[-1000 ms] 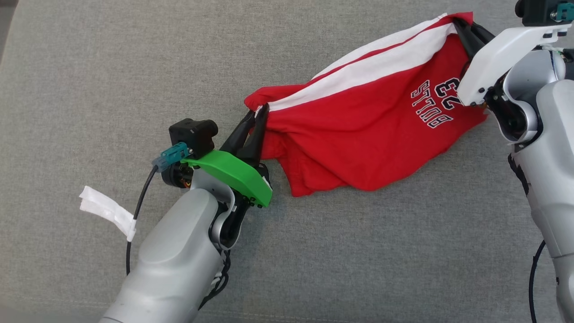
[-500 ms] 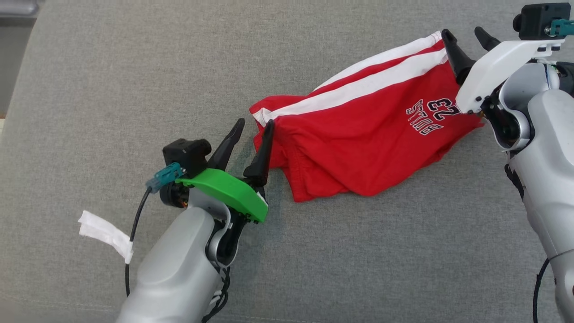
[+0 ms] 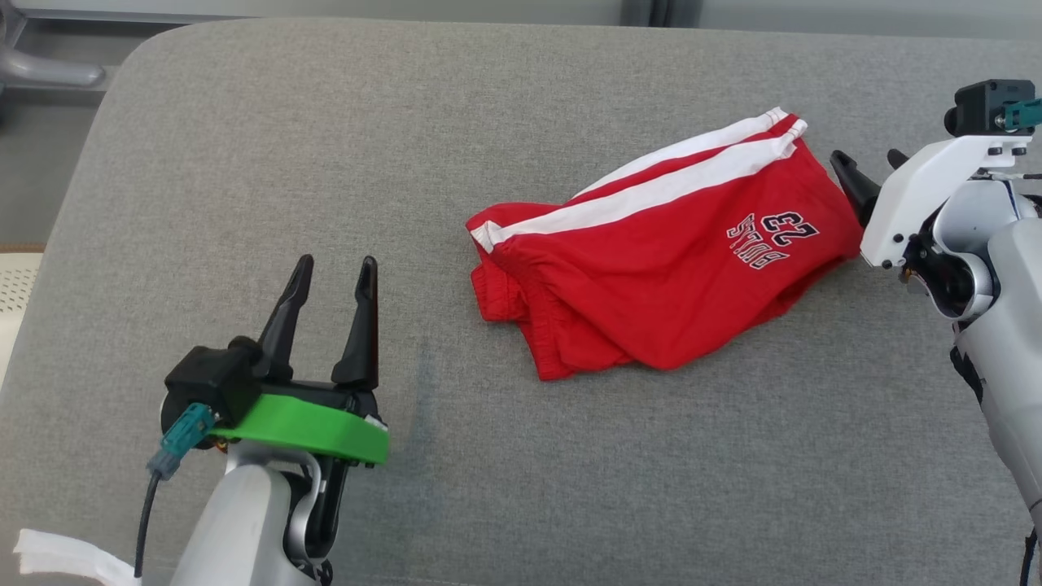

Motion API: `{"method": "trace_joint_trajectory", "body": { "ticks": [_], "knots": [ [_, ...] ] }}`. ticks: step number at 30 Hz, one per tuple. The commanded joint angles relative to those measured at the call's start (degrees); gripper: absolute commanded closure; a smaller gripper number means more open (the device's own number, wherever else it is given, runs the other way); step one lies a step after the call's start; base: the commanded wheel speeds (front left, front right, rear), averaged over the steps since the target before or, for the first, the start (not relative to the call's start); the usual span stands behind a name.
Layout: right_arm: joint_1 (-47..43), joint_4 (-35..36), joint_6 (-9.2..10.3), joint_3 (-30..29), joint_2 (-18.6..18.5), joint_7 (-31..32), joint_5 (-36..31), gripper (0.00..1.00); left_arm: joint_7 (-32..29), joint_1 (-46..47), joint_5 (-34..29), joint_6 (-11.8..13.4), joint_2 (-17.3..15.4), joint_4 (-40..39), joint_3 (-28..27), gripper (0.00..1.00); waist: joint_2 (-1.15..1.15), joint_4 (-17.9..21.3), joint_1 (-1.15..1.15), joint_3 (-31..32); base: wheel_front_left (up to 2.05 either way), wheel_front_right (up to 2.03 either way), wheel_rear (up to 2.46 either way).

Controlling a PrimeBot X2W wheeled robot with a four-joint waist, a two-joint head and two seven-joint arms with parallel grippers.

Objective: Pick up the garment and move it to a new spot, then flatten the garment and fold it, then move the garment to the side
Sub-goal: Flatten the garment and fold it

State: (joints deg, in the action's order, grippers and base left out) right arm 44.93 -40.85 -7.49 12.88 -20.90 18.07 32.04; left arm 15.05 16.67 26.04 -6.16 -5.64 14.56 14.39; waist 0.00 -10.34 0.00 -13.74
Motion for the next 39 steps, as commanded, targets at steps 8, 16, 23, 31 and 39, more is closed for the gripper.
{"method": "trace_joint_trajectory", "body": {
  "ticks": [8,16,23,31,39],
  "knots": [
    [2.9,-5.2,0.01,-2.3,-1.1,3.2,-3.0,0.00,0.1,-3.9,-4.7,-1.2,1.4,-4.5,-6.7,0.00,0.00,-3.6,0.00,-3.9,0.00,0.00,0.00],
    [6.6,-11.6,0.01,-5.9,-0.2,5.4,-5.6,0.00,0.1,-4.6,-5.2,-1.3,2.3,-6.3,-7.4,0.00,0.00,-7.2,0.00,-6.8,0.00,0.00,0.00],
    [4.5,-17.1,0.01,-4.2,0.5,12.1,-9.3,0.27,0.1,-5.0,-4.4,-1.4,2.5,-6.7,-6.8,0.00,0.00,-8.2,0.00,-6.4,0.00,0.00,0.00],
    [3.5,-17.7,0.14,-10.0,-0.6,5.2,-12.2,1.00,0.1,-5.9,-4.0,-1.4,2.6,-6.6,-8.2,0.00,0.00,-5.6,0.00,-4.8,0.00,0.00,0.00],
    [1.8,-16.0,0.07,-17.5,-1.3,-2.3,-17.9,1.00,0.1,-6.8,-4.7,-1.4,2.0,-6.6,-8.4,0.00,0.00,-1.2,0.00,-1.8,0.00,0.00,0.00]
  ]
}}
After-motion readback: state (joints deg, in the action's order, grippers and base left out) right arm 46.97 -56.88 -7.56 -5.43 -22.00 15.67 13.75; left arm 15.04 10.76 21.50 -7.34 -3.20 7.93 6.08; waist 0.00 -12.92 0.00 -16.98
